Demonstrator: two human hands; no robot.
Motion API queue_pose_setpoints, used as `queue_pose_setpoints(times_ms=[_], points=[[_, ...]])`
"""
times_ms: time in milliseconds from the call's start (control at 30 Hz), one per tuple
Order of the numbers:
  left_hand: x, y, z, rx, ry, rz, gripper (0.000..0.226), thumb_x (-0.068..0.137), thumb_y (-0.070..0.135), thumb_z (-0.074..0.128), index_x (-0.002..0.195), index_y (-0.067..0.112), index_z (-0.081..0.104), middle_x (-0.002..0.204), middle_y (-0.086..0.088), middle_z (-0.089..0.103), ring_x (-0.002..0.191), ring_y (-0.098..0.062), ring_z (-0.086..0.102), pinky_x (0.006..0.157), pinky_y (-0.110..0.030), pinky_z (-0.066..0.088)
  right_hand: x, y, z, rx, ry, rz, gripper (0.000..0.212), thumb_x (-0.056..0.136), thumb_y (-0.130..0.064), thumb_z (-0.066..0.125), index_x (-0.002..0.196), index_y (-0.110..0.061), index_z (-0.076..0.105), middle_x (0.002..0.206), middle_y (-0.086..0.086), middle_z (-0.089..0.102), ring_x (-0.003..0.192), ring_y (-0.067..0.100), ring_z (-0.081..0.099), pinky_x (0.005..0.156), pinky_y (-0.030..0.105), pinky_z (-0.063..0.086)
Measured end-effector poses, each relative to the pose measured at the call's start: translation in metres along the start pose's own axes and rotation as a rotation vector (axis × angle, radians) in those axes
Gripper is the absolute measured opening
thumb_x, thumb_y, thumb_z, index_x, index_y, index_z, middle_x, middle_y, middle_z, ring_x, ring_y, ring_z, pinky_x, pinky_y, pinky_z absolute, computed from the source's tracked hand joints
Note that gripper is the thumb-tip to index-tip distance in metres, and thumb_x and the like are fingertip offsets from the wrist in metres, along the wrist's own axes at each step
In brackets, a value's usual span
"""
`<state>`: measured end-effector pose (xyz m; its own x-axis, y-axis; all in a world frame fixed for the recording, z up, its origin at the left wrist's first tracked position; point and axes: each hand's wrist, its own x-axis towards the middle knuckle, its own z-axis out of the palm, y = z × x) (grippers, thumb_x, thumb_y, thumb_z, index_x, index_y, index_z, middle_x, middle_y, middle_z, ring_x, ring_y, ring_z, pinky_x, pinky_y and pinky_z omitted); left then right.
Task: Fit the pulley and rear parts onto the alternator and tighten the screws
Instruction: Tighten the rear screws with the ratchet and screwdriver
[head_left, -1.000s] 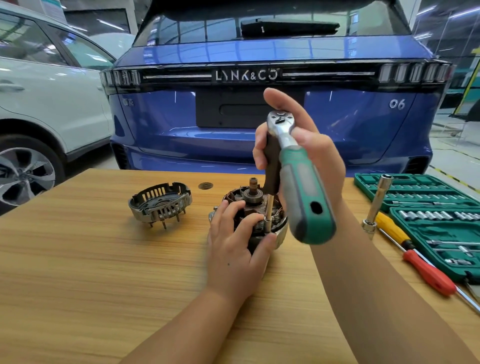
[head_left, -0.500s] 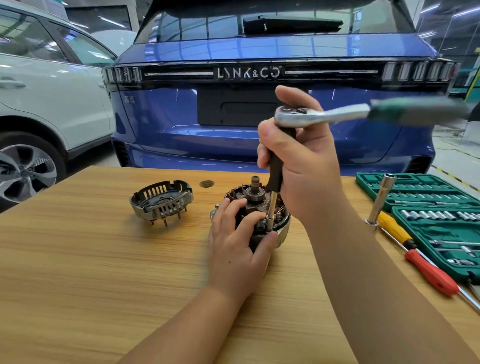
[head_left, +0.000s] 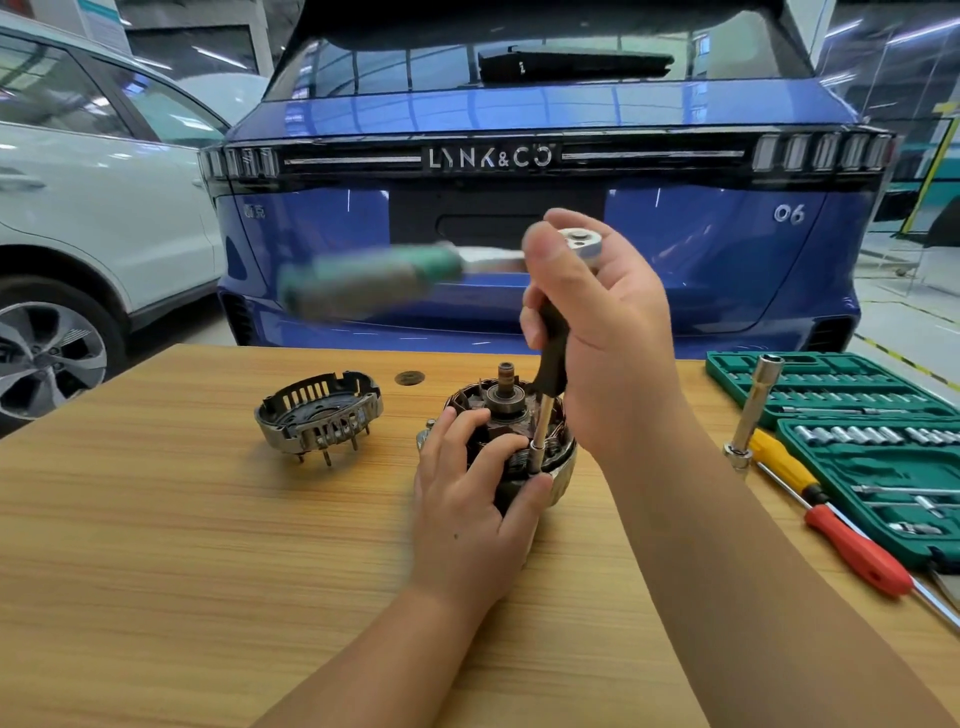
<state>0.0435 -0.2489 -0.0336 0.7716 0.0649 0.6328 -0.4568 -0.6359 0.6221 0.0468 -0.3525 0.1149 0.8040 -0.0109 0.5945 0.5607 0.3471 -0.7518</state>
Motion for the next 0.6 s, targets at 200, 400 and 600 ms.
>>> queue_pose_setpoints(times_ms=[200,400,600], points=[[0.0,-0.004,0.0,0.002,-0.016,-0.002,0.051,0.085,0.06,0.047,0.118,0.026,0.069,0.148,0.009,0.04,0.15,-0.014,0.013,0.119,-0.043,0.019,0.005,-0.003,-0.007,0.066,0.025,0.144,0.02,0.085,-0.024,0.071,0.103,-0.017,0.066,0.067,-0.007,0.059,0.058,0.009,0.05,0.059,0.022,0.046],[0.0,-0.002,0.0,-0.009,0.013,0.021,0.05,0.085,0.056,0.05,0.114,0.022,0.07,0.146,0.003,0.045,0.149,-0.02,0.019,0.118,-0.041,0.018,0.0,0.005,-0.001,0.115,-0.153,-0.038,0.032,0.09,-0.004,0.066,0.116,-0.022,0.059,0.08,0.003,0.061,0.065,0.015,0.056,0.064,0.026,0.049],[0.001,-0.001,-0.001,-0.06,0.008,0.013,0.037,0.084,0.05,0.059,0.115,0.03,0.066,0.145,0.009,0.043,0.149,-0.02,0.024,0.116,-0.054,0.029,-0.007,0.01,0.01,-0.059,-0.113,-0.273,0.035,0.094,0.003,0.058,0.114,-0.025,0.058,0.072,0.016,0.045,0.056,0.023,0.039,0.051,0.032,0.038]])
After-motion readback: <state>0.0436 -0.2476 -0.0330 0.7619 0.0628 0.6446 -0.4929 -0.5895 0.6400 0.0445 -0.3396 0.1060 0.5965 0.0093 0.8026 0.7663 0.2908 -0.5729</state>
